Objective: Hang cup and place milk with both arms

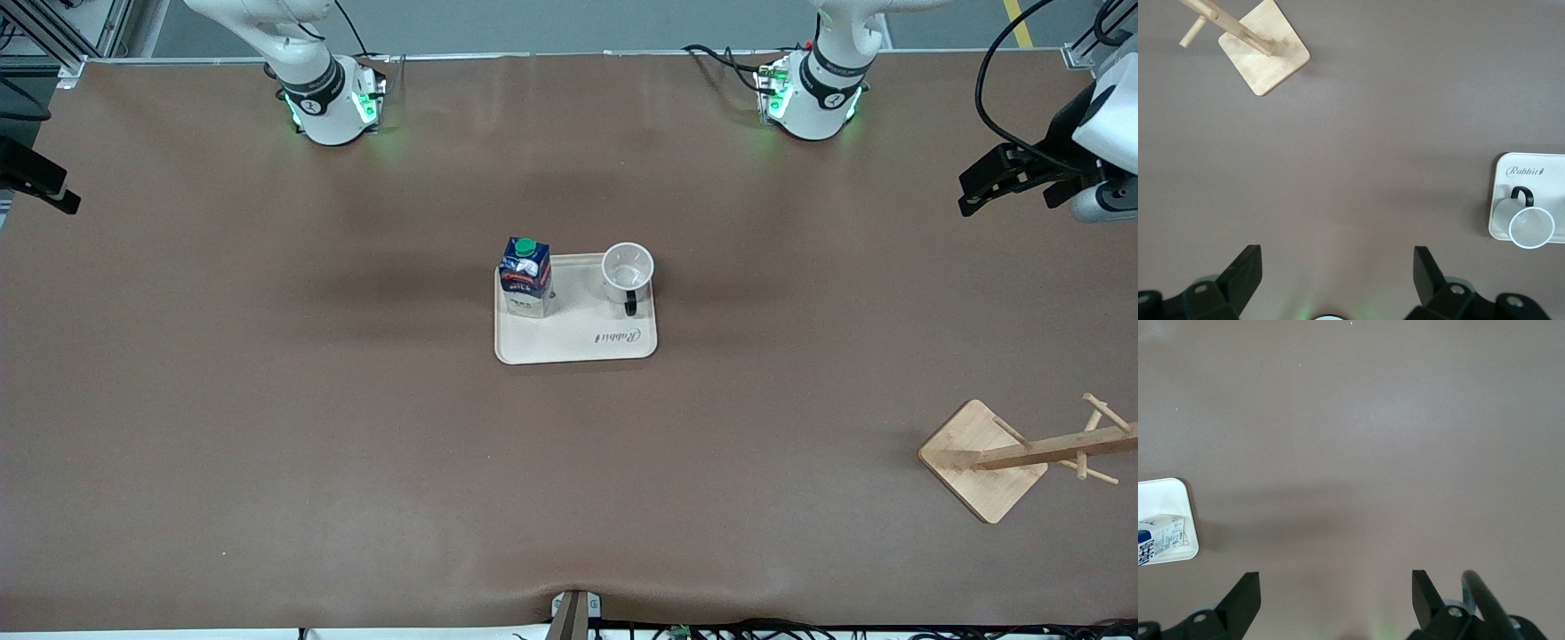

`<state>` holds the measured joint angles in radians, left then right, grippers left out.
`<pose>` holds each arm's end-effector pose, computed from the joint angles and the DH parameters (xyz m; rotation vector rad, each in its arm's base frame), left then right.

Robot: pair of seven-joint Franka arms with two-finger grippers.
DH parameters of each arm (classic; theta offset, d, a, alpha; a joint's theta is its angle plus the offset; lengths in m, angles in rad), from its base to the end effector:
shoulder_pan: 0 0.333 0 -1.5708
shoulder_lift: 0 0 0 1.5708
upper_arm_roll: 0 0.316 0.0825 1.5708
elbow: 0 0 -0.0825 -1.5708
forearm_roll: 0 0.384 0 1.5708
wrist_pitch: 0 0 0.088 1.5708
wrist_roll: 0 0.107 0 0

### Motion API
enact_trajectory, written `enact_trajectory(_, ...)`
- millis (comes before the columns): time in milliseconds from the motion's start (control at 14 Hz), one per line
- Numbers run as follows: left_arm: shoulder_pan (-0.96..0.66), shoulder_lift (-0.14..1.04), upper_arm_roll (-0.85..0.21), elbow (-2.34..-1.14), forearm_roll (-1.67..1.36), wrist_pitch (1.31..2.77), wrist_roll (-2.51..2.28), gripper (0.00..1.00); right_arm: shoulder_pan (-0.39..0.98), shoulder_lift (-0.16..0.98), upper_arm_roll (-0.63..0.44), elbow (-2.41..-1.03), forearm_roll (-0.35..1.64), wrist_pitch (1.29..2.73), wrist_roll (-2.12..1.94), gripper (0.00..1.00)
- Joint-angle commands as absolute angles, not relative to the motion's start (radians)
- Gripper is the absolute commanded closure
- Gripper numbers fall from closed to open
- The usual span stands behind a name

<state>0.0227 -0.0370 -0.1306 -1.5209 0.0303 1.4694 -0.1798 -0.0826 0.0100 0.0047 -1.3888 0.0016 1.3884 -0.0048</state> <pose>0.5298 -0.0554 0.6590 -3.1026 -0.1162 0.0150 0.5351 -0.0416 0.6873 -3.1374 0.1143 0.0162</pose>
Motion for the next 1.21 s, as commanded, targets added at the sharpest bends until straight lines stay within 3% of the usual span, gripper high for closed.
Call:
enact_trajectory(0, 0.023, -0.029, -0.133, -1.496, 0.028, 1.448, -0.172, 0.00, -0.101, 0.014, 0.017, -1.379, -0.005, 1.385, 0.006, 0.00)
enact_trajectory(357, 0.008, -0.003, -0.141, -1.496, 0.049, 1.448, -0.172, 0.00, -0.101, 0.014, 0.018, -1.379, -0.006, 1.387, 0.006, 0.00)
enact_trajectory(571, -0.011, 0.015, -0.216, -1.529, 0.052, 1.457, -0.202, 0.00, -0.101, 0.015, 0.018, -1.379, -0.009, 1.387, 0.006, 0.00)
enact_trajectory(1143, -0.020, 0.110, -0.437, -1.703, 0.054, 1.750, -0.451, 0.00, -0.100, 0.055, 0.018, -1.379, -0.015, 1.401, -0.005, 0.00)
